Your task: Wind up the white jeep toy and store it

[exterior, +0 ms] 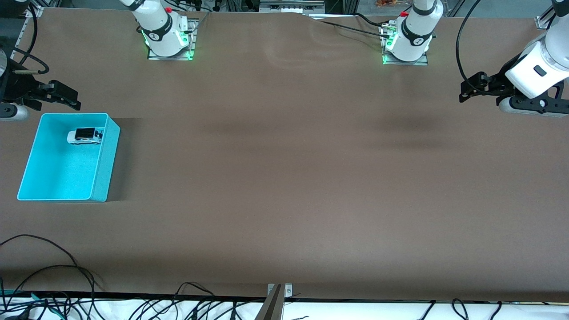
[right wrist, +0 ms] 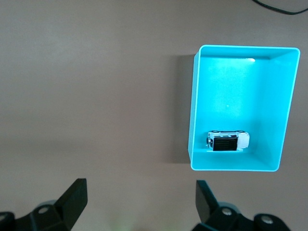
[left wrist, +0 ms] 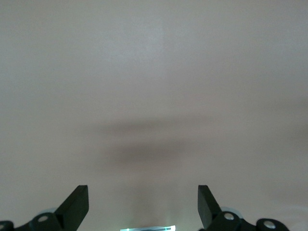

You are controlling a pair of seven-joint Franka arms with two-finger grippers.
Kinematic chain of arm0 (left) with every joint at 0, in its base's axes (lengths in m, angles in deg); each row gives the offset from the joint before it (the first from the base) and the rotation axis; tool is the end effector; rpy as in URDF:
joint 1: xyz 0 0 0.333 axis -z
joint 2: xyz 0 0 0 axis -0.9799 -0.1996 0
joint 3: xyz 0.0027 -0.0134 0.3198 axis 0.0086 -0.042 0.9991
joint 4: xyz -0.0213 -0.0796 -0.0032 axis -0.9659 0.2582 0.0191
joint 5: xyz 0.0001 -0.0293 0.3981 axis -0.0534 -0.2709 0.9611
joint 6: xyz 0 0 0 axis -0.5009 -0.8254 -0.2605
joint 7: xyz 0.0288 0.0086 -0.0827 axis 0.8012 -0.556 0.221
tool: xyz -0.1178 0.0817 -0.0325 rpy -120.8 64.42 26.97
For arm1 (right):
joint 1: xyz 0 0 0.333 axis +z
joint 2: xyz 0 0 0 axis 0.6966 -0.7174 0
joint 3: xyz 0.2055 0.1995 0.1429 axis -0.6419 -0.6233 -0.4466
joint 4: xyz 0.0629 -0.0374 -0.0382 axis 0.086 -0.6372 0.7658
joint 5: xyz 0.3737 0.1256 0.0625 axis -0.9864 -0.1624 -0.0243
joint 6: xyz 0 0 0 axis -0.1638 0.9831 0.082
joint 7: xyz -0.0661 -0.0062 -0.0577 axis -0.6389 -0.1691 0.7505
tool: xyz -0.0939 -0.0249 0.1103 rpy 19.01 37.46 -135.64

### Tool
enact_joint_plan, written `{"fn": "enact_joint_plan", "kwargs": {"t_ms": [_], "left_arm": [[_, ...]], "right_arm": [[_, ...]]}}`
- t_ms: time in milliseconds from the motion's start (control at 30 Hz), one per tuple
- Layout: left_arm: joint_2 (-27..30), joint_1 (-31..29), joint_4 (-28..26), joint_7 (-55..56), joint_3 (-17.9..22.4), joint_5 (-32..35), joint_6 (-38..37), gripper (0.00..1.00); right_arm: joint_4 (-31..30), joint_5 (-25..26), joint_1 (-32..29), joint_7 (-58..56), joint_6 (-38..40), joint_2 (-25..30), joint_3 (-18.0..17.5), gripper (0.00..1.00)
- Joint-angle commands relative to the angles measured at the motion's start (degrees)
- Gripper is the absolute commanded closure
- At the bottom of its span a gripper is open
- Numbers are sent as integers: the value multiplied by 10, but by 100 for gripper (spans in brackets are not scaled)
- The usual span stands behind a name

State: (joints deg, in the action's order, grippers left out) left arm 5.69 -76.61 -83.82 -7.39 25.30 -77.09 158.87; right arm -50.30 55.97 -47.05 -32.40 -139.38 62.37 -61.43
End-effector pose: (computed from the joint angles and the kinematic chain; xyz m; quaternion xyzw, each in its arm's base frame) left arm 0.5287 -0.0352 0.5534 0.9975 -0.0310 -0.0600 0.0198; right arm 0.5606 -0.0067 0.5591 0.9992 0.0169 -0.0359 0.0099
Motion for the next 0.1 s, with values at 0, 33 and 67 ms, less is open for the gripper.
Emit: {"fn": "enact_joint_plan", "kwargs": {"t_ms": [0,33,67], "left_arm": [[-4,-5,13,-14,1,-15,-12,0],[-4,-5,13,-14,1,-15,-12,0],[-4,-5,13,-14,1,-15,-12,0]], "right_arm": [[-7,-8,-3,4,0,6,1,0],[-7,-8,-3,4,0,6,1,0],[-7,-8,-3,4,0,6,1,0]]}}
